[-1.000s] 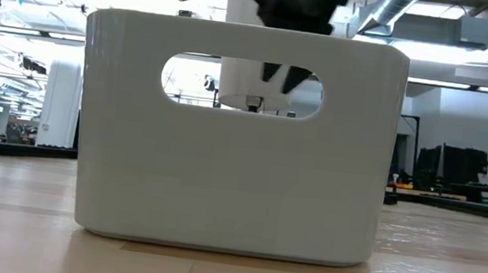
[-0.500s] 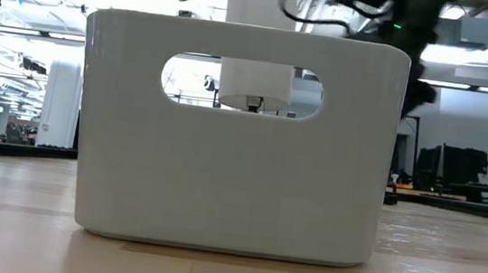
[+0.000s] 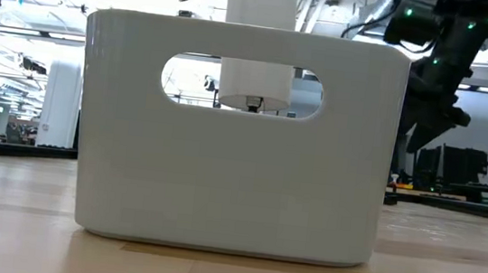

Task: Pick & Place Office items
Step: Put the right black digital clock into the blue bin

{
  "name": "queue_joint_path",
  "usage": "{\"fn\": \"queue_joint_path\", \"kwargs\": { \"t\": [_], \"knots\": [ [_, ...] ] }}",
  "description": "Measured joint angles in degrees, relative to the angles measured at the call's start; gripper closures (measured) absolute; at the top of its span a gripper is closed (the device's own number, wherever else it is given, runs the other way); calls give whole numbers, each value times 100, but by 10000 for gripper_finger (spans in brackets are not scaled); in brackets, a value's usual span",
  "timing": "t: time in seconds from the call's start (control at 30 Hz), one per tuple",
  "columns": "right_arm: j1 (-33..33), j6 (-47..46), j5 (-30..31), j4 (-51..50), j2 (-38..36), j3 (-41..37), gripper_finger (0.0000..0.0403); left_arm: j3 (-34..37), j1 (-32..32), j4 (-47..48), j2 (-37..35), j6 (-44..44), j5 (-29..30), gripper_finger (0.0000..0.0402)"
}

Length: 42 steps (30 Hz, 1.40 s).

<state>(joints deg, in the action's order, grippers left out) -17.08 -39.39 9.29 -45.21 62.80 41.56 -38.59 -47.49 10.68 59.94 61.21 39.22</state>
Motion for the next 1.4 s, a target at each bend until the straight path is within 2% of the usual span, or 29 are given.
{"fn": "queue_joint_path", "kwargs": {
  "t": [0.2, 0.5, 0.7, 1.4],
  "knots": [
    [-955, 995, 99, 244, 235, -4, 168, 0, 79, -43, 0, 95, 3, 270],
    [-1914, 2105, -651, 1012, 1266, -7, 168, -2, 136, -46, 0, 409, 14, 270],
    [-2362, 2350, -1013, 1371, 1814, -4, 168, -2, 136, -63, 0, 543, 33, 270],
    [-2407, 2610, -1238, 1685, 2451, -4, 168, -2, 339, -166, 0, 647, 2, 270]
  ]
}}
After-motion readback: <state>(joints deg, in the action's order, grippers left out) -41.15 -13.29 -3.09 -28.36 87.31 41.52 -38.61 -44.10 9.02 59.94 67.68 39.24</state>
